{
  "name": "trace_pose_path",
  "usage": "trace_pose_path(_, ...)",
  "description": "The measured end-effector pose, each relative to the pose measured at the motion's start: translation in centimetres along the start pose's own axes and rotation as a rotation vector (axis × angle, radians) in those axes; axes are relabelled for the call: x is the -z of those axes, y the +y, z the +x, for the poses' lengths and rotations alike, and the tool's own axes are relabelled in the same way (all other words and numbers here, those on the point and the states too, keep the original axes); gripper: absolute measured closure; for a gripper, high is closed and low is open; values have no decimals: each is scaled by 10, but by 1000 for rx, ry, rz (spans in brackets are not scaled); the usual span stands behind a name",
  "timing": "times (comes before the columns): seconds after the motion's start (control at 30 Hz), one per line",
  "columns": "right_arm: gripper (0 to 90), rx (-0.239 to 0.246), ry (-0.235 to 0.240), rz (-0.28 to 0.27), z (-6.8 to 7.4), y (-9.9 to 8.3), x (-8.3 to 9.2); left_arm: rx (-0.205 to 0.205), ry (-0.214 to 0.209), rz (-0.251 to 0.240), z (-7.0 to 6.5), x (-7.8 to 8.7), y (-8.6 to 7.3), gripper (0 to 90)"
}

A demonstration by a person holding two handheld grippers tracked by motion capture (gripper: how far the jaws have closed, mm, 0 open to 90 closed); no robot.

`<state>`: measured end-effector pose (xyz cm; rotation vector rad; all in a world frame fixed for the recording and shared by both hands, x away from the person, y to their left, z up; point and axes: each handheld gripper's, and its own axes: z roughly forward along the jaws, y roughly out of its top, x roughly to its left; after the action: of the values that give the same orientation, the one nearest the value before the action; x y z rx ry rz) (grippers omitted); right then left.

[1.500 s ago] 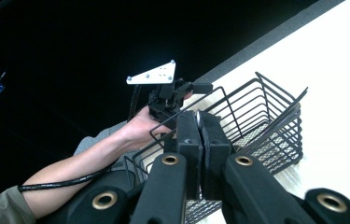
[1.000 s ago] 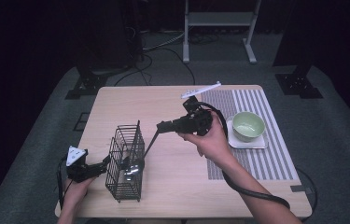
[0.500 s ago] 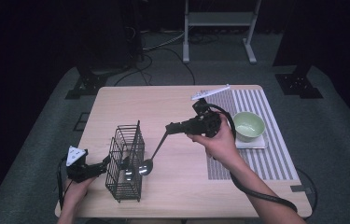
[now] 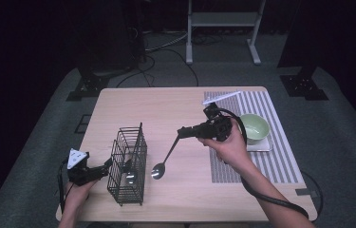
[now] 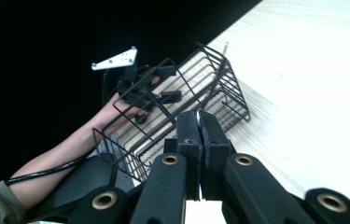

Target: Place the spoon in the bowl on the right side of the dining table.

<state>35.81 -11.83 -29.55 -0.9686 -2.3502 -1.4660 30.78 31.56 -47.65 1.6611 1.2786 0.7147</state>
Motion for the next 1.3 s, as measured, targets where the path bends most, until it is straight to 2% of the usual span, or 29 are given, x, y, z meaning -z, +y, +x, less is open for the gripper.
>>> trace_pose_path(0.4,884,-49,-45,9,-24,-19,15,0,3,1,0,0,0,0)
trace_pose_path(0.7,885,-70,-67,6,-34,-28,22,-5,4,-1,-1,0,0,0)
trace_pose_path(1.3,885,-116,-114,-35,-54,-43,45,-11,6,0,-2,-1,0,0)
